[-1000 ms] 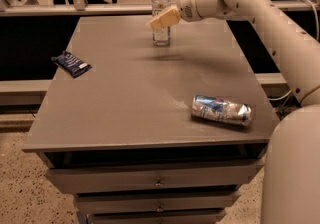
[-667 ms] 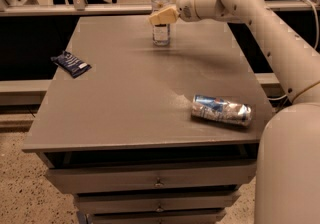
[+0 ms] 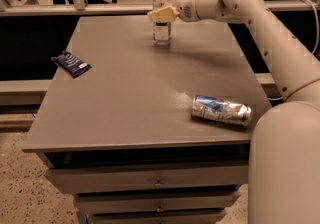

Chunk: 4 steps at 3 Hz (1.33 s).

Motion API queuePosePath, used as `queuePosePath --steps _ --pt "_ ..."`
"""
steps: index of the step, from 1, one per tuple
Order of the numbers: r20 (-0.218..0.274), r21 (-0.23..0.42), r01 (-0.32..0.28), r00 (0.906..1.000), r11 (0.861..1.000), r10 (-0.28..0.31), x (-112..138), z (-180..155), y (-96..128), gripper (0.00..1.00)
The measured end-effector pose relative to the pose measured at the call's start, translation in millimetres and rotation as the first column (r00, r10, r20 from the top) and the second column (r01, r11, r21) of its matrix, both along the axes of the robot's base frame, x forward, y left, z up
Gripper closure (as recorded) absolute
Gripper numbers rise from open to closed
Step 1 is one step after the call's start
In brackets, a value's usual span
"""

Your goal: Move blue plastic bottle near redbull can

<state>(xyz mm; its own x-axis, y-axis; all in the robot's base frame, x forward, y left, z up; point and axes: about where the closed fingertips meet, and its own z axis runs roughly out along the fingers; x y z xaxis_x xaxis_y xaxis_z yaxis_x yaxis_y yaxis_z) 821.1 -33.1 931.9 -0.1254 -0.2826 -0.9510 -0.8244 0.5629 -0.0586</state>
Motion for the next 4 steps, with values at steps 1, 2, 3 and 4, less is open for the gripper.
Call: queuePosePath --steps 1,2,3,4 --pt "0.005 0.003 -0.094 0.9956 0.996 0.094 -35 11 -1 0.93" --pt "0.050 -0.011 -0.157 0.9864 0.988 0.157 -83 30 -22 1.00" --pt "0.080 -0.023 -0.165 0.9827 0.986 0.167 -138 36 -64 1.00" --pt "0.091 -0.040 -0.141 0.9854 0.989 0.144 -197 33 -120 1.00"
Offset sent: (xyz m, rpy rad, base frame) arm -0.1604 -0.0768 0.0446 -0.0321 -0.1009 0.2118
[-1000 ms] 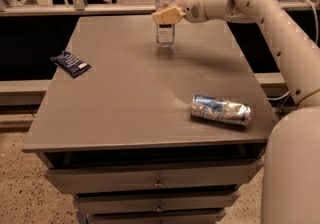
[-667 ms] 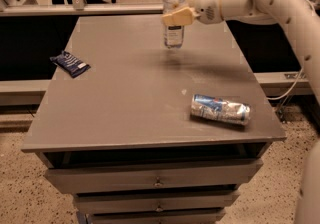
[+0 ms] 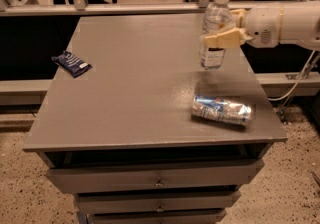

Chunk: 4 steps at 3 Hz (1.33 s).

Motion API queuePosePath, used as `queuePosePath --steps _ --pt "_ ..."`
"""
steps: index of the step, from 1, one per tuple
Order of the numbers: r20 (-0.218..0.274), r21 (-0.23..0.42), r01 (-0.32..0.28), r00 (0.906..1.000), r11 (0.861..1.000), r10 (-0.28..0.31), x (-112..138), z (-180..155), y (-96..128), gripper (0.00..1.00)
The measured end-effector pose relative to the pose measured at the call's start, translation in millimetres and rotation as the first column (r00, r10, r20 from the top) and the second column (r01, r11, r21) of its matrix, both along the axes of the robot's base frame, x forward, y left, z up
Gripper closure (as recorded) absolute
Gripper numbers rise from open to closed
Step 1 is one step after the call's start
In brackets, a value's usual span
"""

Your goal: Move blue plastic bottle near redbull can

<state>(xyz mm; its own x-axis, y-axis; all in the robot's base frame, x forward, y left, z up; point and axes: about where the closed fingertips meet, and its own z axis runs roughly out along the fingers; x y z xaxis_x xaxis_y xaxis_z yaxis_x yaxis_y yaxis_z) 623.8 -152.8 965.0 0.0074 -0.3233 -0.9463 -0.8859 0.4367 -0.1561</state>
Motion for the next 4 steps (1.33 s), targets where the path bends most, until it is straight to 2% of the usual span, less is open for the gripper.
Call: queuePosePath --steps 1,2,3,4 --pt "0.004 -0.016 0.022 0.9998 1.000 -0.021 -27 -1 -30 1.00" --pt "-0.012 -0.027 0.030 0.9995 0.999 -0.030 -46 -5 -47 1.00" --pt "-0.052 -0.021 0.021 0.9984 1.000 -0.022 -61 -18 -51 1.00" --pt "-0.084 -0.012 0.001 0.9964 1.000 -0.002 -70 -31 -46 1.00"
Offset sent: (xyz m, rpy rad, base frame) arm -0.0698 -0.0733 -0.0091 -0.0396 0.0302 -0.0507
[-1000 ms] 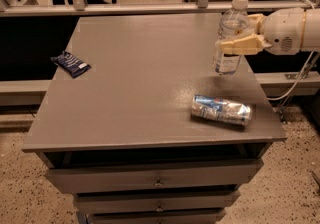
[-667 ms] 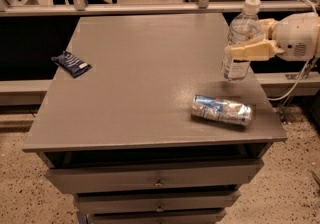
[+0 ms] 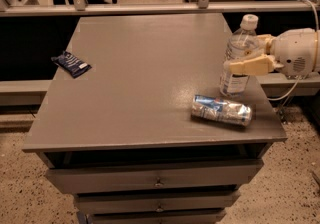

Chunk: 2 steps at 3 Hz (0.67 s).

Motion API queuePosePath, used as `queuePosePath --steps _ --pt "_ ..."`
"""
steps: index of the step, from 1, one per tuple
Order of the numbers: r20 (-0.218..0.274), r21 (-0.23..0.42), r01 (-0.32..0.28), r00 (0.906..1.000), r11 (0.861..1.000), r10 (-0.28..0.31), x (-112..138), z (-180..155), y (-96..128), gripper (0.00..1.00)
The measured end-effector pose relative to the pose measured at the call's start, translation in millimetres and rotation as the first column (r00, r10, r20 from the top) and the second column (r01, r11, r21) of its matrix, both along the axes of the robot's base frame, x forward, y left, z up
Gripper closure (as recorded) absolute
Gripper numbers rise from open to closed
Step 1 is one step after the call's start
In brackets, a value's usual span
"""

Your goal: Move blue plastic bottle near redbull can

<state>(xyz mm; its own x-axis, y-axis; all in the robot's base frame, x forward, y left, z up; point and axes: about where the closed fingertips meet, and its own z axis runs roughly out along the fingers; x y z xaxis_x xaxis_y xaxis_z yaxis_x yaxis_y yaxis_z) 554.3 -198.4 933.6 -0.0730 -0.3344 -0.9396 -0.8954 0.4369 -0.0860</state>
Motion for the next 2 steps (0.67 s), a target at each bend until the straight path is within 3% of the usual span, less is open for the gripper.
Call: queuePosePath --steps 1,2 --pt "0.002 0.013 -0.034 0.9994 0.999 0.034 -5 -7 11 0.82" --pt "0.012 0.024 -0.069 0.9976 0.997 0.068 -9 -10 24 0.58"
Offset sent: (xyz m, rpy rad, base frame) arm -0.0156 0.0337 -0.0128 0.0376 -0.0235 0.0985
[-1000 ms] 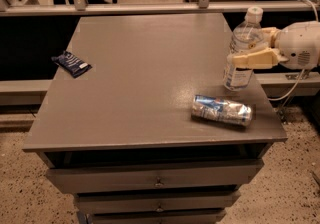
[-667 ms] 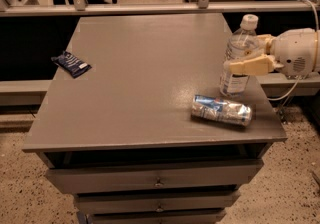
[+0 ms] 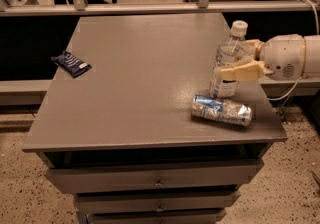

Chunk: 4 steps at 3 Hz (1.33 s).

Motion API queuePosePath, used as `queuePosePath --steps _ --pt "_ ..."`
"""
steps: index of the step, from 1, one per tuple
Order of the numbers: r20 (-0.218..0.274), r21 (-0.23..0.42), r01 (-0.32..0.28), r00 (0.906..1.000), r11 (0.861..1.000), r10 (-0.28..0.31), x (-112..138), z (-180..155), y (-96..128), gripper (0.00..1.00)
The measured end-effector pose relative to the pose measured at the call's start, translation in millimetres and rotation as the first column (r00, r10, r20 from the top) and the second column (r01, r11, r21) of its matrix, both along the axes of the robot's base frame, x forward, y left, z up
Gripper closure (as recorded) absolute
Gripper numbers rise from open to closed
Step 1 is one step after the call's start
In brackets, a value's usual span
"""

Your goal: Move blue plastic bottle near redbull can

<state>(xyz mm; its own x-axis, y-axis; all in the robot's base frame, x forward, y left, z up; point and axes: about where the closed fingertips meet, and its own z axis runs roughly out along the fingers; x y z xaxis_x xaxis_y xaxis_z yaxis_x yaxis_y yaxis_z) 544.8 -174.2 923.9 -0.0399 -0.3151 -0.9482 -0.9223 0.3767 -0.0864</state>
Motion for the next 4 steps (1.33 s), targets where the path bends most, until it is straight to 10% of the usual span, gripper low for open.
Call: queuePosePath --steps 2,4 --pt "-0.006 0.016 -0.028 0.9996 0.999 0.028 -8 -8 12 0.12" --pt "0.016 -0.014 0.028 0.9995 1.000 -0.028 -13 2 -18 0.00"
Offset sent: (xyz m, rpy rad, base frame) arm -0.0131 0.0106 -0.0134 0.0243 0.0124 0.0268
